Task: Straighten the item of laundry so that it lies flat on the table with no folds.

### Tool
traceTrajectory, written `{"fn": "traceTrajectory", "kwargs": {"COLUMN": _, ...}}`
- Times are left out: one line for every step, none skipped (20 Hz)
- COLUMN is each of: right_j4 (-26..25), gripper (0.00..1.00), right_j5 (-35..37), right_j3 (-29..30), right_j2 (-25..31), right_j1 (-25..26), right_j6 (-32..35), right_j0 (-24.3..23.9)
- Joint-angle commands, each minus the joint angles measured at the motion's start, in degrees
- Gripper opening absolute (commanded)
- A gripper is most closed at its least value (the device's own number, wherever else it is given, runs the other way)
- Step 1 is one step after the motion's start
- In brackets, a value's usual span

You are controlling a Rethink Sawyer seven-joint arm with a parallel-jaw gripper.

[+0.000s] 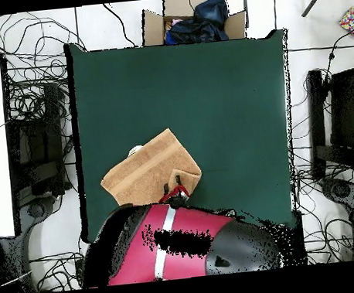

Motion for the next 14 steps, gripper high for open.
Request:
{"fn": "traceTrajectory", "kwargs": {"right_j4": 5.41, "gripper": 1.0, "right_j5": 7.06, "right_j3": -9.34, "right_j2": -2.3, "right_j1": 3.54, "right_j6": 5.54, "right_j0": 1.69}}
{"fn": "traceTrajectory", "kwargs": {"right_j4": 5.24, "gripper": 1.0, "right_j5": 7.53, "right_j3": -9.84, "right_j2": -2.13, "right_j1": 4.09, "right_j6": 5.68, "right_j0": 1.63}}
{"fn": "traceTrajectory", "kwargs": {"right_j4": 5.08, "gripper": 1.0, "right_j5": 7.5, "right_j3": -10.41, "right_j2": -1.93, "right_j1": 4.86, "right_j6": 5.84, "right_j0": 1.48}}
{"fn": "traceTrajectory", "kwargs": {"right_j4": 4.78, "gripper": 1.0, "right_j5": 7.57, "right_j3": -11.02, "right_j2": -1.66, "right_j1": 5.7, "right_j6": 5.99, "right_j0": 1.28}}
{"fn": "traceTrajectory", "kwargs": {"right_j4": 4.62, "gripper": 1.0, "right_j5": 7.51, "right_j3": -11.51, "right_j2": -1.52, "right_j1": 6.39, "right_j6": 6.06, "right_j0": 1.19}}
{"fn": "traceTrajectory", "kwargs": {"right_j4": 4.46, "gripper": 1.0, "right_j5": 7.45, "right_j3": -12.0, "right_j2": -1.38, "right_j1": 7.08, "right_j6": 6.12, "right_j0": 1.09}}
{"fn": "traceTrajectory", "kwargs": {"right_j4": 4.25, "gripper": 1.0, "right_j5": 7.73, "right_j3": -12.25, "right_j2": -1.24, "right_j1": 7.36, "right_j6": 6.16, "right_j0": 1.02}}
{"fn": "traceTrajectory", "kwargs": {"right_j4": 4.1, "gripper": 1.0, "right_j5": 8.19, "right_j3": -12.52, "right_j2": -1.11, "right_j1": 7.6, "right_j6": 6.08, "right_j0": 1.04}}
{"fn": "traceTrajectory", "kwargs": {"right_j4": 3.65, "gripper": 1.0, "right_j5": 8.87, "right_j3": -12.57, "right_j2": -0.84, "right_j1": 7.49, "right_j6": 6.1, "right_j0": 0.9}}
{"fn": "traceTrajectory", "kwargs": {"right_j4": 3.18, "gripper": 1.0, "right_j5": 9.74, "right_j3": -12.63, "right_j2": -0.53, "right_j1": 7.28, "right_j6": 6.06, "right_j0": 0.79}}
{"fn": "traceTrajectory", "kwargs": {"right_j4": 2.97, "gripper": 1.0, "right_j5": 10.14, "right_j3": -12.65, "right_j2": -0.37, "right_j1": 7.2, "right_j6": 6.07, "right_j0": 0.7}}
{"fn": "traceTrajectory", "kwargs": {"right_j4": 2.76, "gripper": 1.0, "right_j5": 10.55, "right_j3": -12.66, "right_j2": -0.21, "right_j1": 7.12, "right_j6": 6.08, "right_j0": 0.6}}
{"fn": "traceTrajectory", "kwargs": {"right_j4": 2.55, "gripper": 1.0, "right_j5": 10.96, "right_j3": -12.67, "right_j2": -0.05, "right_j1": 7.03, "right_j6": 6.09, "right_j0": 0.51}}
{"fn": "traceTrajectory", "kwargs": {"right_j4": 2.38, "gripper": 1.0, "right_j5": 11.3, "right_j3": -12.65, "right_j2": -0.02, "right_j1": 6.89, "right_j6": 5.98, "right_j0": 0.57}}
